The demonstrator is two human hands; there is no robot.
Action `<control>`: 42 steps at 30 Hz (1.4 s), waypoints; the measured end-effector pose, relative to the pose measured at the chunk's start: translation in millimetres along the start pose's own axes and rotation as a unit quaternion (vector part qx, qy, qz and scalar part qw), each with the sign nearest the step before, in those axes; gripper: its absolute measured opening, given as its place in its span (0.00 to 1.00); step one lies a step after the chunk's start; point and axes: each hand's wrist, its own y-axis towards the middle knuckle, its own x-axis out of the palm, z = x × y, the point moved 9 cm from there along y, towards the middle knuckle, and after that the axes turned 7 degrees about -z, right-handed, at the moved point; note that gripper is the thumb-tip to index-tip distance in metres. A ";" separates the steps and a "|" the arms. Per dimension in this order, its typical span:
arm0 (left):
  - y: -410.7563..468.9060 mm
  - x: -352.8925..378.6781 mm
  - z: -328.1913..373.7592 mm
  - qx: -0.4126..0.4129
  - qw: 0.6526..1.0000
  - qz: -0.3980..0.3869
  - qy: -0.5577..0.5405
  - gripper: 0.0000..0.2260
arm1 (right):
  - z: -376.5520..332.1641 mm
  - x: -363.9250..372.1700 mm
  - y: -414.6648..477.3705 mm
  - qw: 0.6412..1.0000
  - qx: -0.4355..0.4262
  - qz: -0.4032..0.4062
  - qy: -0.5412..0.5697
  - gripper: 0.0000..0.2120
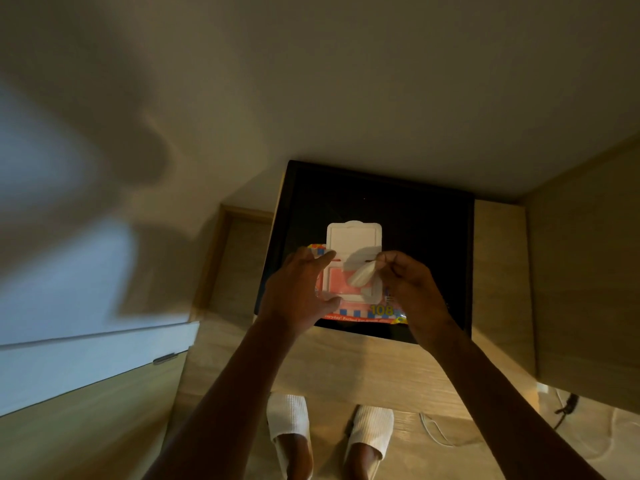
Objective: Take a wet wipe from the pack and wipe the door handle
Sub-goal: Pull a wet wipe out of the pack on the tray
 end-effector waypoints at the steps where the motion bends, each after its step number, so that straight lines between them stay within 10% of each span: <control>1: 0.1 -0.2 0.6 -0.002 1.000 0.000 -0.001 0.37 | 1.2 -1.3 -0.7 1.000 0.004 -0.004 0.009 0.09; 8: -0.6 -2.2 4.4 -0.005 1.000 0.002 0.002 0.36 | 6.4 -6.0 -5.3 0.993 0.037 -0.005 0.112 0.11; 14: -2.2 -1.8 5.6 -0.011 1.000 -0.003 -0.002 0.35 | -23.0 -13.5 1.0 0.991 -0.033 0.005 -0.126 0.08; 18: -1.0 -0.7 4.8 -0.010 1.000 -0.004 0.014 0.35 | -39.1 8.9 -0.9 0.840 -0.137 -0.013 -0.526 0.25; 22: -0.1 0.1 3.9 -0.016 1.000 -0.007 0.013 0.35 | -44.2 28.7 -5.0 0.736 -0.208 -0.008 -0.644 0.20; 29: -0.8 -0.2 3.9 -0.012 1.000 -0.003 0.011 0.35 | -44.7 16.1 2.6 0.887 -0.135 0.002 -0.442 0.12; 36: 0.4 0.8 0.1 -0.014 1.000 -0.007 0.021 0.36 | -37.8 -1.6 0.7 0.956 -0.115 0.045 -0.267 0.05; 42: -0.7 1.2 -1.6 -0.011 1.000 0.005 0.018 0.36 | -43.7 -1.2 -1.9 0.919 -0.171 0.054 -0.352 0.07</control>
